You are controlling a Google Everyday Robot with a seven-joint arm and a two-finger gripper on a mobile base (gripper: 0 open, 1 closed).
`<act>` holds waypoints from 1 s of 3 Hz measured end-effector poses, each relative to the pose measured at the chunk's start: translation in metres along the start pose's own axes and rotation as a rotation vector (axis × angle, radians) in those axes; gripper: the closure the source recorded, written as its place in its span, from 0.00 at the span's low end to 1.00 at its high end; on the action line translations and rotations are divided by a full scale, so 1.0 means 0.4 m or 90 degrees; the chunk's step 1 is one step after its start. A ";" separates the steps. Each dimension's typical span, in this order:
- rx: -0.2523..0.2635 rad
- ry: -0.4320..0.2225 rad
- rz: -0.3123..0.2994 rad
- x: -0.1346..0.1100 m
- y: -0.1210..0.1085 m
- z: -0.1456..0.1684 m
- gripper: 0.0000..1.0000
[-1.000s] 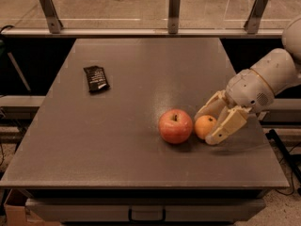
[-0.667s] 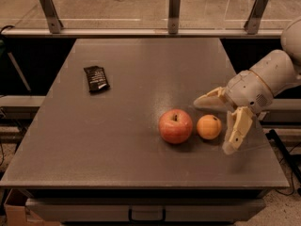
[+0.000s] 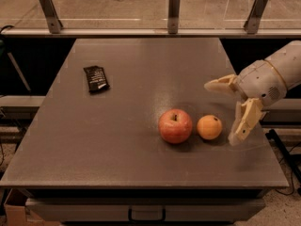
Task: Move orange near apple
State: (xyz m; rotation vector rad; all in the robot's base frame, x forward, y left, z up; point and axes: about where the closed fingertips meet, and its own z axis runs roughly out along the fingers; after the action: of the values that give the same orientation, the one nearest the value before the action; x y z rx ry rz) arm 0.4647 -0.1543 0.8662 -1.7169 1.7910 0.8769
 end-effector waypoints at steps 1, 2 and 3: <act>0.141 -0.023 -0.049 -0.095 -0.031 -0.165 0.00; 0.287 0.001 -0.113 -0.214 -0.035 -0.364 0.00; 0.316 -0.004 -0.133 -0.253 -0.034 -0.412 0.00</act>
Offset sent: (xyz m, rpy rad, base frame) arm 0.0368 -0.0983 0.3036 -0.1080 -0.7656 -0.3553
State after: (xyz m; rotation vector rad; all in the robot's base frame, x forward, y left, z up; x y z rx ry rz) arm 0.4981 -0.2089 1.0492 -1.5295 1.6142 0.3117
